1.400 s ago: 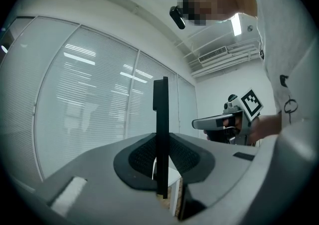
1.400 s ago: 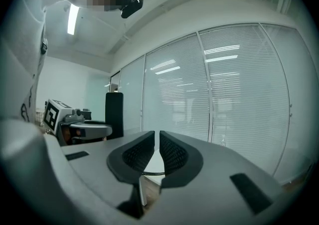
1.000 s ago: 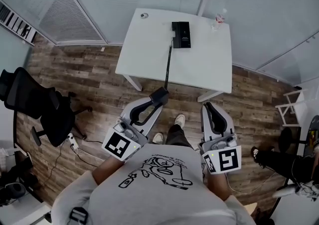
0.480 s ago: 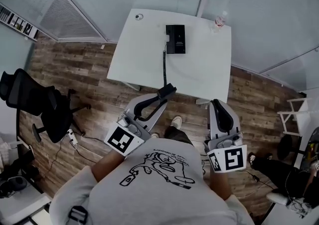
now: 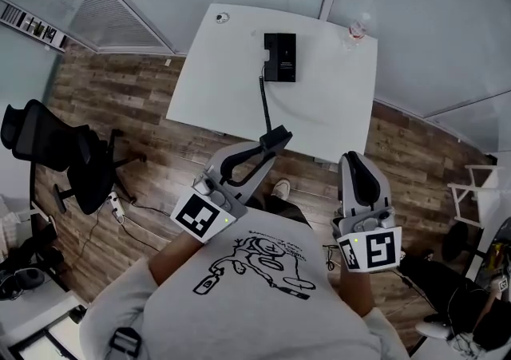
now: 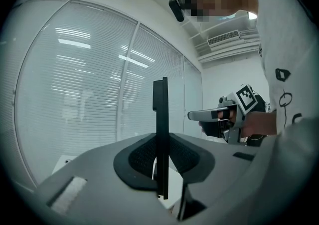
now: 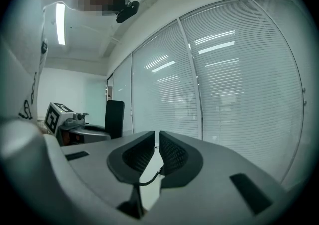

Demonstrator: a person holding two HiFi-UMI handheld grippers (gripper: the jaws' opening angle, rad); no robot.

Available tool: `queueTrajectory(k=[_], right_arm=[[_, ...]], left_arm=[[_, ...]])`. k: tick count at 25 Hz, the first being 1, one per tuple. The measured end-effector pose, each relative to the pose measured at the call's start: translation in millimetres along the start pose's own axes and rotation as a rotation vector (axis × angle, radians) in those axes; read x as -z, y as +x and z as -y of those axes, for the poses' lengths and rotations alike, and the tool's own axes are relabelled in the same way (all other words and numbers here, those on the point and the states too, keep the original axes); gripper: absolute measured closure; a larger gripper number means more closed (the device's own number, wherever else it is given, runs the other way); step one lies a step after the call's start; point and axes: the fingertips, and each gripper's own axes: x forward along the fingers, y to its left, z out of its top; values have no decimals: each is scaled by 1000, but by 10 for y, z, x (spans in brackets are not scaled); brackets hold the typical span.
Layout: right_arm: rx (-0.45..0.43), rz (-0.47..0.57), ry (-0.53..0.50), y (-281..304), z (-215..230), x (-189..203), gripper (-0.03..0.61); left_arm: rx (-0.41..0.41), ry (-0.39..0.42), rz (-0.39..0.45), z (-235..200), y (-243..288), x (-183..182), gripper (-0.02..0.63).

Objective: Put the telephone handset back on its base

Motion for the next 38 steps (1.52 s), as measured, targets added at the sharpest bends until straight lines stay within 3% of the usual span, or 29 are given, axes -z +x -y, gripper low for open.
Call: queueTrajectory(k=[13,28,38], right_arm=[[-24,-38,31,469,102,159,552],[-6,-67,-32,1908,67,-44,552],[36,-91,-23,2341,34,92,552]], left_arm=[[13,-62,-27,-364,234,119,545],[97,-131,8,-1689,565,70,545],[184,-161,-14,-2107,721,197,545]])
